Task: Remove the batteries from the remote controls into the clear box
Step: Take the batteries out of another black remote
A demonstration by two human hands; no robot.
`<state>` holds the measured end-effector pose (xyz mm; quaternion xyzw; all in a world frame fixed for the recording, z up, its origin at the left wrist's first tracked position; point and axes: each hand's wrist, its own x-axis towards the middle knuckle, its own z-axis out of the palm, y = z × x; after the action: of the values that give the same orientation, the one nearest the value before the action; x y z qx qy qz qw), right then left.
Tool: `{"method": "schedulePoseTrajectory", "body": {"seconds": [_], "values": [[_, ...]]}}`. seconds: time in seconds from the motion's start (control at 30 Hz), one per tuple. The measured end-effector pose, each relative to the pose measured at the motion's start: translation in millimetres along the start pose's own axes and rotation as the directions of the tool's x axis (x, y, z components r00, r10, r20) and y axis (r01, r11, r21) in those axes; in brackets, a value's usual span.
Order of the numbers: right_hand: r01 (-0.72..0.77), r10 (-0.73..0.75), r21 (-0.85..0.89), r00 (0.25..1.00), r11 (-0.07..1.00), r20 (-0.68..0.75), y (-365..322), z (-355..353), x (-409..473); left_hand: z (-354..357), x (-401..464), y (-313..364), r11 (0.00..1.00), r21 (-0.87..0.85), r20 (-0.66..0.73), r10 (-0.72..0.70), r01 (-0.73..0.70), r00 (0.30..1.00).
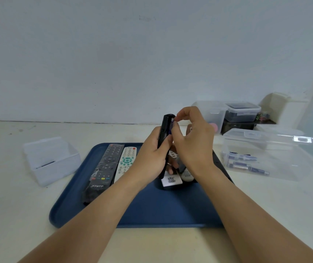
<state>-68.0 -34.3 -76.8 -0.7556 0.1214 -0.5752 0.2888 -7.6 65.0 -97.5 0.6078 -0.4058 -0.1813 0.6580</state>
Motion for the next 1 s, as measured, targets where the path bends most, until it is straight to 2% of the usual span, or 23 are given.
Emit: {"method": "schedulePoseTrajectory", "body": {"seconds": [0.1, 0.2, 0.37, 0.57, 0.77, 1.0], "values": [[-0.003, 0.003, -0.015, 1.000, 1.000, -0.013, 1.4, 1.2, 0.7, -2.2, -0.2, -0.7, 0.987, 0.157, -0.023, 0.046, -0.041, 0.999], [-0.020, 0.020, -0.002, 1.000, 1.000, -0.008, 2.8, 2.4, 1.3, -2.4, -1.2, -1.1, 0.972, 0.227, -0.032, 0.072, -0.063, 0.997], [-0.060, 0.058, 0.060, 0.998, 0.996, 0.021, 6.1, 4.6, 2.1, -3.4, -3.1, -0.1, 0.970, 0.235, -0.043, 0.071, -0.059, 0.997], [-0.093, 0.090, 0.099, 0.995, 0.991, 0.032, 9.8, -0.4, 8.1, -1.1, -6.0, -1.7, 0.972, 0.227, 0.010, 0.055, -0.056, 0.998], [-0.183, 0.176, 0.182, 0.983, 0.966, 0.053, 10.4, -3.5, 10.7, 1.7, -5.3, -3.1, 0.986, 0.165, 0.027, 0.014, -0.018, 1.000], [-0.257, 0.248, 0.222, 0.966, 0.941, 0.070, 10.3, -2.4, 8.2, 3.2, -6.0, -3.9, 0.985, 0.173, 0.042, -0.005, -0.002, 0.999]]}}
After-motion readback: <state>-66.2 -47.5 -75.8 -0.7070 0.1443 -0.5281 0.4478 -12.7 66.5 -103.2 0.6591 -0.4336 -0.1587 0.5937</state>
